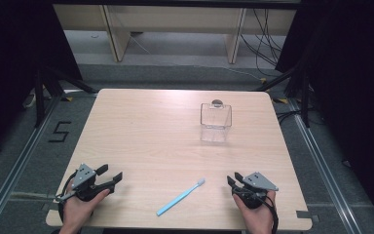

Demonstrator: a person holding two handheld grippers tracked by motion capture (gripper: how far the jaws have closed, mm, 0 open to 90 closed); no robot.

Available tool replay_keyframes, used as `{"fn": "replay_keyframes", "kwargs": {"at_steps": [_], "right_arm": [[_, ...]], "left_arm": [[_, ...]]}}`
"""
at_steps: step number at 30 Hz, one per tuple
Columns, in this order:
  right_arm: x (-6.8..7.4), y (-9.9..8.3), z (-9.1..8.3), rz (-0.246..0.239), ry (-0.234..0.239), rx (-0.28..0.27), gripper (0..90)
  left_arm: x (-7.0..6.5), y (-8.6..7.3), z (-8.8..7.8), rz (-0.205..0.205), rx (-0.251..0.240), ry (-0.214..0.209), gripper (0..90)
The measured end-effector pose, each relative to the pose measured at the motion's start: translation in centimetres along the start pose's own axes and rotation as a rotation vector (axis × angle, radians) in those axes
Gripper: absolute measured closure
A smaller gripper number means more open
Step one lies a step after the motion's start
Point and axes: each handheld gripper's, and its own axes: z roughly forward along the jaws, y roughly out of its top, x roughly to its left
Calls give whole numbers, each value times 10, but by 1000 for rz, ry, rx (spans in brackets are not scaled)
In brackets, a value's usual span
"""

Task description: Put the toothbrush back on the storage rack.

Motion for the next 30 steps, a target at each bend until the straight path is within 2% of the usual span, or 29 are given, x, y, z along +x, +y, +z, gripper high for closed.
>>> {"fn": "replay_keyframes", "kwargs": {"at_steps": [3, 5, 7, 10, 12, 13, 14, 15, 16, 17, 19, 20, 22, 23, 24, 26, 27, 28, 29, 30], "right_arm": [[-1, 0, 1, -10, 2, -3, 646], [0, 1, 1, -9, 9, 16, 636], [0, 2, 2, -13, 9, 20, 631], [1, 3, 3, -19, 15, 24, 626], [2, 3, 3, 4, 20, 31, 625], [2, 3, 3, -12, 13, 27, 624], [2, 4, 3, -14, 13, 27, 623], [2, 4, 3, -14, 13, 27, 623], [2, 4, 4, -10, 20, 32, 622], [1, 4, 2, -16, 10, 40, 621], [2, 5, 2, -17, 11, 54, 620], [3, 5, 2, 6, 17, 56, 620], [4, 5, 2, 13, 24, 61, 619], [3, 6, 2, -5, 19, 59, 619], [4, 6, 3, 1, 30, 60, 618], [2, 8, 4, -29, 14, 43, 618], [3, 8, 3, -19, 17, 51, 618], [4, 8, 4, -4, 28, 58, 617], [7, 9, 2, 37, 24, 83, 616], [4, 9, 3, -3, 28, 72, 615]], "left_arm": [[0, 1, -1, 2, 16, 10, 309], [0, 4, -2, 3, 24, 12, 312], [0, 7, -1, 3, 24, -1, 315], [-3, 12, -2, 5, 55, 0, 325], [-4, 14, -2, 8, 71, -9, 335], [-4, 15, -1, 12, 82, -13, 337], [-5, 18, -2, 14, 113, -1, 339], [-5, 18, -2, 14, 113, -1, 345], [-6, 22, -1, 15, 153, -10, 346], [-6, 22, -1, 15, 153, -10, 347], [-8, 31, -1, 26, 199, -17, 354], [-10, 35, -2, 35, 222, -14, 357], [-12, 40, -1, 38, 246, -25, 359], [-13, 44, -1, 50, 281, -35, 360], [-15, 46, 0, 54, 305, -44, 358], [-18, 50, 2, 63, 336, -49, 357], [-17, 53, 2, 91, 377, -56, 358], [-19, 54, 3, 87, 390, -53, 358], [-19, 57, 4, 105, 426, -63, 357], [-21, 58, 5, 101, 438, -66, 357]]}}
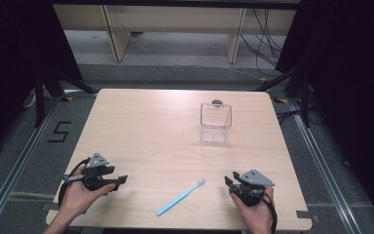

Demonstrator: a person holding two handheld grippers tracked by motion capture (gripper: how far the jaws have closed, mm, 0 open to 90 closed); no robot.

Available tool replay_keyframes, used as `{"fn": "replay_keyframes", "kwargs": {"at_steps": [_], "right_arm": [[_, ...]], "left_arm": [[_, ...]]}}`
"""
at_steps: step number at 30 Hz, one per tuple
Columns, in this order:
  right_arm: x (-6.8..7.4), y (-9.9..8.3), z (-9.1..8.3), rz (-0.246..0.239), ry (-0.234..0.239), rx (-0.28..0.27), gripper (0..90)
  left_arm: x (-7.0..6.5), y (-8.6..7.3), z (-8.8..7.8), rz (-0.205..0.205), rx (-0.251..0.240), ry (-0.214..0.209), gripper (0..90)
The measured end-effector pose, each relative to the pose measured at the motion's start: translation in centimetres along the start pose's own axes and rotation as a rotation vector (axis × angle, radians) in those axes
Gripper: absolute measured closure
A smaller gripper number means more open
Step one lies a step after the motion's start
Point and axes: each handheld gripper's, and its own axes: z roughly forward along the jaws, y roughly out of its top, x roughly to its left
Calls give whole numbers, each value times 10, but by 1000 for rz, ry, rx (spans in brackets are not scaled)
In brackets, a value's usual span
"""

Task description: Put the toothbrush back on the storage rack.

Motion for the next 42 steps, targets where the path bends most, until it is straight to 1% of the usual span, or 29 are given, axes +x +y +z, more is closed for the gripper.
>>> {"fn": "replay_keyframes", "kwargs": {"at_steps": [1, 2, 3, 4, 7, 8, 9, 10, 11, 12, 14, 15, 18, 19, 20, 21, 22, 23, 24, 25, 27, 32, 33, 34, 35, 36, 37, 38, 42], "right_arm": [[0, 0, 0, 3, -1, -5, 615], [-1, 1, 0, -13, -9, -9, 615], [0, 1, -1, 5, -9, 4, 614], [1, 1, -1, 16, -6, 14, 615], [0, 2, 0, 6, -1, 24, 613], [2, 2, -1, 32, -1, 40, 612], [-1, 3, 0, -15, -11, 27, 611], [0, 3, 0, -3, -8, 34, 609], [2, 3, -1, 32, -7, 50, 609], [0, 4, -1, 2, 0, 57, 609], [0, 4, -1, 2, 4, 62, 608], [2, 5, -1, 20, -6, 65, 608], [0, 6, -1, -3, -4, 66, 606], [0, 7, -2, -9, -5, 82, 605], [0, 7, -2, -9, -5, 82, 605], [1, 7, -3, 4, -3, 90, 605], [1, 7, -3, 4, -3, 90, 605], [-1, 7, -1, -25, -4, 80, 604], [-1, 7, -1, -25, -4, 80, 604], [2, 8, -3, 24, 5, 109, 603], [0, 8, -2, -14, -5, 97, 602], [-1, 10, -1, -9, 13, 125, 600], [-2, 10, -2, -30, -1, 126, 600], [-2, 10, -2, -27, 2, 127, 598], [-1, 10, -2, -3, 3, 145, 598], [-2, 11, -2, -9, 1, 144, 597], [-3, 10, -2, -21, 0, 142, 596], [-3, 10, -2, -21, 0, 144, 596], [-4, 10, -1, -28, 14, 148, 595]], "left_arm": [[-1, 3, 0, -4, 22, -8, 357], [-3, 5, 1, -11, 28, -12, 358], [-5, 8, 1, -16, 36, -19, 360], [-7, 11, 1, -16, 47, -22, 363], [-12, 19, 0, -5, 98, -45, 364], [-14, 22, 1, -2, 105, -45, 364], [-15, 24, 1, -1, 117, -50, 364], [-17, 27, 2, -1, 127, -51, 364], [-19, 29, 2, 2, 141, -56, 365], [-20, 31, 3, 5, 149, -61, 365], [-22, 33, 4, 1, 156, -64, 367], [-25, 37, 5, 0, 177, -75, 374], [-27, 42, 6, 7, 203, -83, 380], [-29, 45, 7, 10, 230, -87, 383], [-29, 45, 7, 10, 230, -87, 385], [-32, 48, 9, 18, 258, -83, 387], [-32, 48, 9, 18, 258, -83, 388], [-33, 50, 11, 33, 293, -99, 389], [-33, 50, 11, 33, 293, -99, 391], [-36, 53, 13, 36, 309, -107, 392], [-40, 55, 14, 41, 323, -112, 393], [-51, 61, 18, 58, 344, -139, 399], [-54, 62, 18, 60, 345, -137, 399], [-56, 64, 19, 69, 349, -141, 400], [-59, 65, 19, 64, 353, -149, 405], [-59, 65, 19, 64, 353, -149, 411], [-64, 66, 20, 70, 353, -149, 414], [-65, 68, 21, 81, 357, -158, 416], [-71, 70, 23, 85, 361, -161, 417]]}}
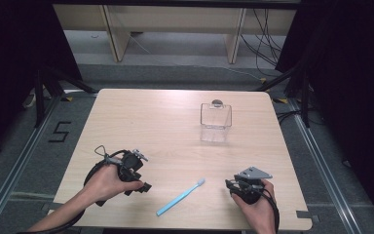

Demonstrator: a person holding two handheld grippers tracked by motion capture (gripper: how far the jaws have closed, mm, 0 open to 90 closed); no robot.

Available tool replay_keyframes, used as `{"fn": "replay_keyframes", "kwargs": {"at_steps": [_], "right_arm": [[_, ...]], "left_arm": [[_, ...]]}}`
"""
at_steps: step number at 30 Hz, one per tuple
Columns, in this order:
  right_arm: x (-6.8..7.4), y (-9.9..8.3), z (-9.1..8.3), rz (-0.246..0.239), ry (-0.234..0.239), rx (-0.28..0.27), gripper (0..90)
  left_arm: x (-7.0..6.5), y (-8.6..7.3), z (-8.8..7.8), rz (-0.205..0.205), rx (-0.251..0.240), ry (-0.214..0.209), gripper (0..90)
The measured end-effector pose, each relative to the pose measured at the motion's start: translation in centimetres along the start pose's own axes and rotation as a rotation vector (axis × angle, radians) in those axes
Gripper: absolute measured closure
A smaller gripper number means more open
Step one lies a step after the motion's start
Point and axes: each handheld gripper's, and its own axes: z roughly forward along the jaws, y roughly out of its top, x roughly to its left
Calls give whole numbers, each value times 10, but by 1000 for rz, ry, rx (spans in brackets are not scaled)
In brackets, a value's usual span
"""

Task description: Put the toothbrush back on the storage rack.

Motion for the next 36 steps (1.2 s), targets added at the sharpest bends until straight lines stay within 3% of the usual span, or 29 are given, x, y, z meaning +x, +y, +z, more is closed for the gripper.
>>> {"fn": "replay_keyframes", "kwargs": {"at_steps": [2, 4, 5, 6, 11, 14, 16, 18, 29, 30, 31, 32, 36], "right_arm": [[0, 0, 0, 0, 3, 1, 594], [1, 1, -1, 20, 3, 10, 594], [1, 1, -2, 9, -11, 16, 593], [2, 2, -3, 31, -5, 19, 593], [0, 3, -2, -19, -3, 11, 591], [3, 3, -2, 47, 2, 38, 589], [0, 3, -1, 9, 11, 35, 588], [1, 2, -1, 4, -4, 35, 588], [5, 5, -1, 23, 9, 67, 585], [3, 5, 0, -15, 7, 56, 585], [3, 5, 0, -15, 7, 56, 585], [5, 5, -1, 20, 11, 76, 584], [5, 6, 0, 7, 11, 76, 584]], "left_arm": [[-1, 2, 1, 15, 9, 2, 417], [-3, 3, 1, 4, 8, 4, 416], [-5, 5, 2, 24, 17, 1, 416], [-7, 6, 2, 18, 18, -6, 416], [-11, 9, 4, 34, 25, -15, 415], [-13, 11, 6, 60, 49, -13, 415], [-17, 12, 9, 70, 56, -21, 415], [-19, 13, 10, 80, 64, -21, 415], [-31, 17, 20, 114, 109, -40, 416], [-33, 18, 21, 117, 113, -38, 416], [-33, 18, 21, 117, 113, -38, 417], [-35, 19, 23, 130, 124, -41, 417], [-40, 23, 26, 154, 143, -39, 420]]}}
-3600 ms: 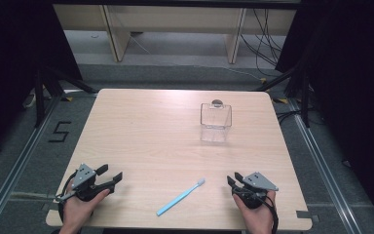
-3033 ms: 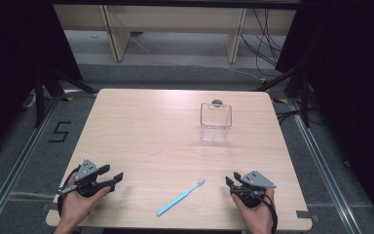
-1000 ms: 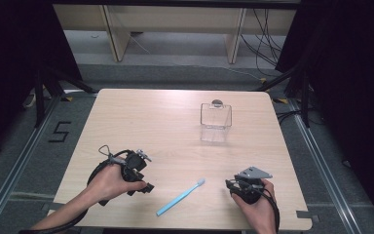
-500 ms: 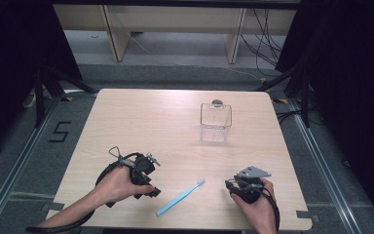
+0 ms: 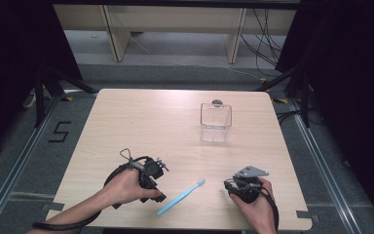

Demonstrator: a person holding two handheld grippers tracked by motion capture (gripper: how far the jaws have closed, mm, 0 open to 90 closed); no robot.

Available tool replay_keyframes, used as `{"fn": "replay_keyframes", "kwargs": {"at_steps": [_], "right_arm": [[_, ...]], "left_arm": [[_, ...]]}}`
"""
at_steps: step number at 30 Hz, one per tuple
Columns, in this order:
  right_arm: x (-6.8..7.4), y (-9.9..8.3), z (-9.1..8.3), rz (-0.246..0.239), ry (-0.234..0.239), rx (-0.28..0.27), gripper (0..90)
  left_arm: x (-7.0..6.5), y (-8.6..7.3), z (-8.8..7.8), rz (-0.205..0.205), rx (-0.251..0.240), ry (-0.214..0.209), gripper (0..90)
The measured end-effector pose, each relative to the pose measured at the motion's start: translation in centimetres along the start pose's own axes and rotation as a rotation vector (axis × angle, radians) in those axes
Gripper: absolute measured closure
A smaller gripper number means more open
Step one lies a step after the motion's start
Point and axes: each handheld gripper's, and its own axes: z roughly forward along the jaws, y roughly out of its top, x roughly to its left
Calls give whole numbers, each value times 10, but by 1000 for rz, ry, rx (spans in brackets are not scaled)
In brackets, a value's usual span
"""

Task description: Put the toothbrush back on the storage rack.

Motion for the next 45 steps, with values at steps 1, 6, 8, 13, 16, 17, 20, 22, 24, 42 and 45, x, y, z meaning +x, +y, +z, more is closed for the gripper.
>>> {"fn": "replay_keyframes", "kwargs": {"at_steps": [1, 6, 8, 13, 16, 17, 20, 22, 24, 42, 45], "right_arm": [[0, 0, 0, -1, 0, -2, 584], [2, 1, -1, 11, 8, 5, 584], [-2, 1, 0, -43, -1, -23, 584], [1, 0, -1, 2, 6, 5, 583], [2, 0, -1, 11, 5, 7, 583], [2, 0, -1, 14, 5, 6, 583], [1, 0, 0, -5, 3, 4, 582], [2, 1, -1, 6, 6, 12, 582], [2, 2, -1, 2, 4, 11, 582], [2, 5, -3, -18, 7, 13, 580], [1, 5, -3, -16, 5, 14, 580]], "left_arm": [[-1, 1, 1, -1, 2, 1, 421], [-5, 7, 1, 27, 17, 7, 429], [-7, 8, 1, 36, 24, 6, 431], [-11, 12, 5, 51, 35, -3, 432], [-14, 13, 7, 59, 36, -6, 433], [-15, 14, 7, 61, 37, -8, 432], [-17, 15, 8, 68, 38, -8, 432], [-19, 15, 8, 73, 39, -9, 433], [-20, 16, 8, 76, 42, -11, 434], [-32, 29, 15, 103, 45, -14, 437], [-33, 31, 16, 119, 55, -15, 440]]}}
